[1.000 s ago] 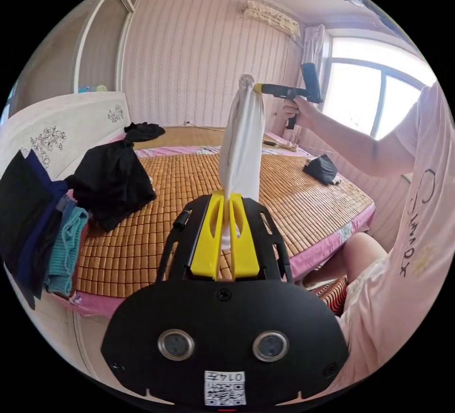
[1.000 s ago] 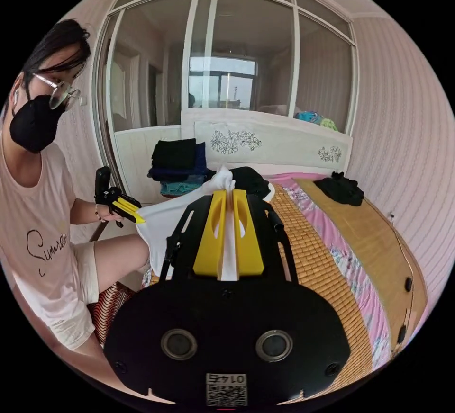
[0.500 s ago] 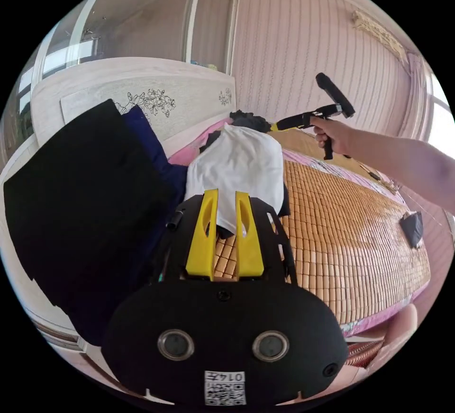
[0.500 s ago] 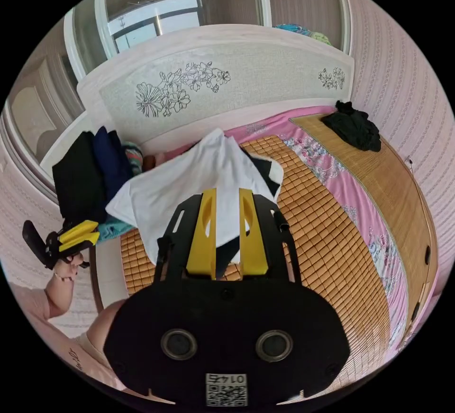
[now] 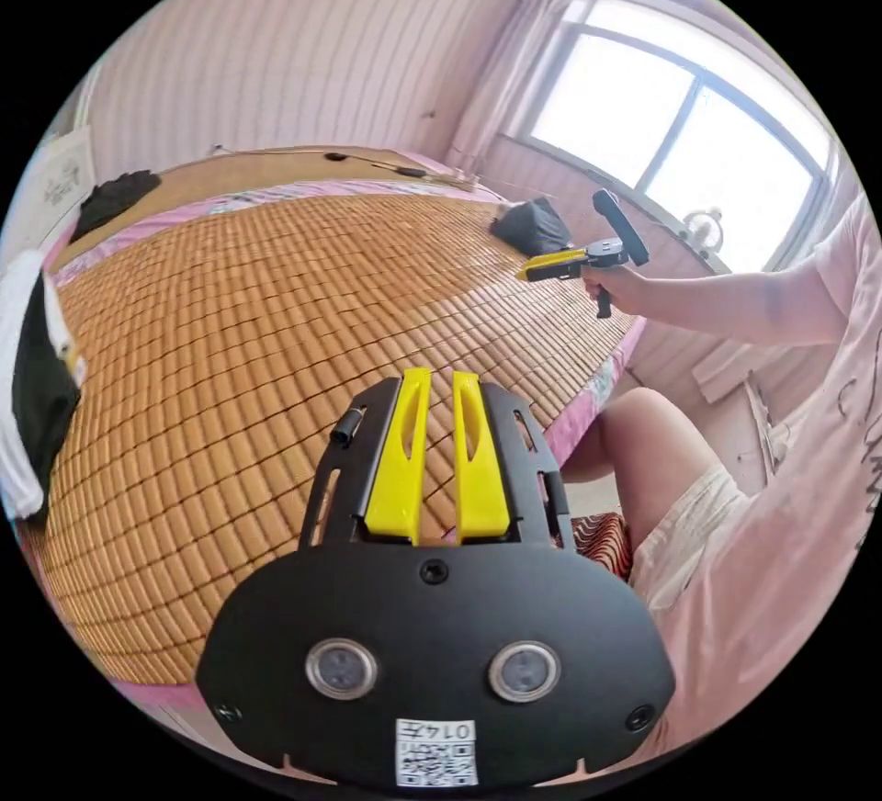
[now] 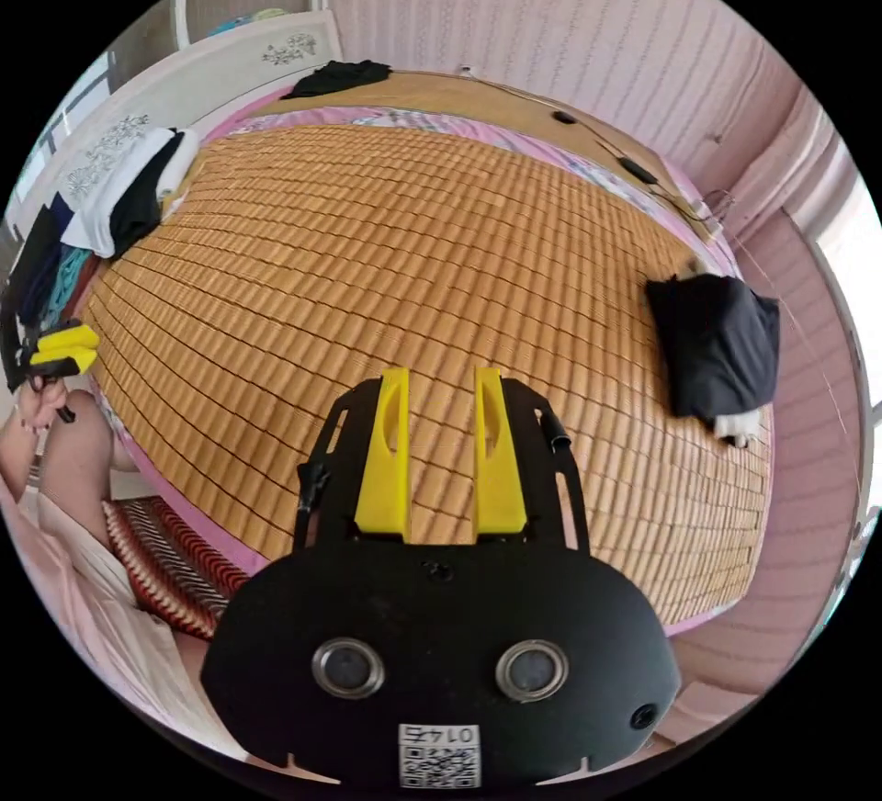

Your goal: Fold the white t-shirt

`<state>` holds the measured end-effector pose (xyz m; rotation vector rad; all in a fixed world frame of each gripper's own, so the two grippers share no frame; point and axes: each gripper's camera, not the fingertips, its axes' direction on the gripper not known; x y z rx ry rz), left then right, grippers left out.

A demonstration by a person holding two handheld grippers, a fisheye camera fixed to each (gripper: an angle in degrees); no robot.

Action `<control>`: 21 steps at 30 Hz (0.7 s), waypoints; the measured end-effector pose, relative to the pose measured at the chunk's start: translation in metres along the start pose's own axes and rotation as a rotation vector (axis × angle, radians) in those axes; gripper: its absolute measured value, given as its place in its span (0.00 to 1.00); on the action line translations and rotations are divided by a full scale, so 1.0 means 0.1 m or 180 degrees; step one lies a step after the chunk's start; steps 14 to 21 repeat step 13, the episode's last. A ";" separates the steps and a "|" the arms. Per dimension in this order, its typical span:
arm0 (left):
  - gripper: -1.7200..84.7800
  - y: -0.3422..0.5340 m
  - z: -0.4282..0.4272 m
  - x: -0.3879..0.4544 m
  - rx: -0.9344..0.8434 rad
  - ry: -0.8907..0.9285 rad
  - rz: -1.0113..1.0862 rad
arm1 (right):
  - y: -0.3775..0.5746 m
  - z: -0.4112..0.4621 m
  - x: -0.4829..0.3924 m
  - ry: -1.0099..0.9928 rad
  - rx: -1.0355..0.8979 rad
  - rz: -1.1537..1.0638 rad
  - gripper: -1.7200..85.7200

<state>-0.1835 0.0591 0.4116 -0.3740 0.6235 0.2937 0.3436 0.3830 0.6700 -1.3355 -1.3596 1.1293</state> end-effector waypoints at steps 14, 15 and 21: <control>0.09 -2.75 2.44 0.62 -0.0100 0.0826 0.0098 | 0.33 0.20 2.22 0.0167 0.0300 0.0876 0.17; 0.09 -2.75 2.44 0.62 -0.0100 0.0826 0.0098 | 0.33 0.20 2.22 0.0167 0.0300 0.0876 0.17; 0.09 -2.75 2.44 0.62 -0.0100 0.0826 0.0098 | 0.33 0.20 2.22 0.0167 0.0300 0.0876 0.17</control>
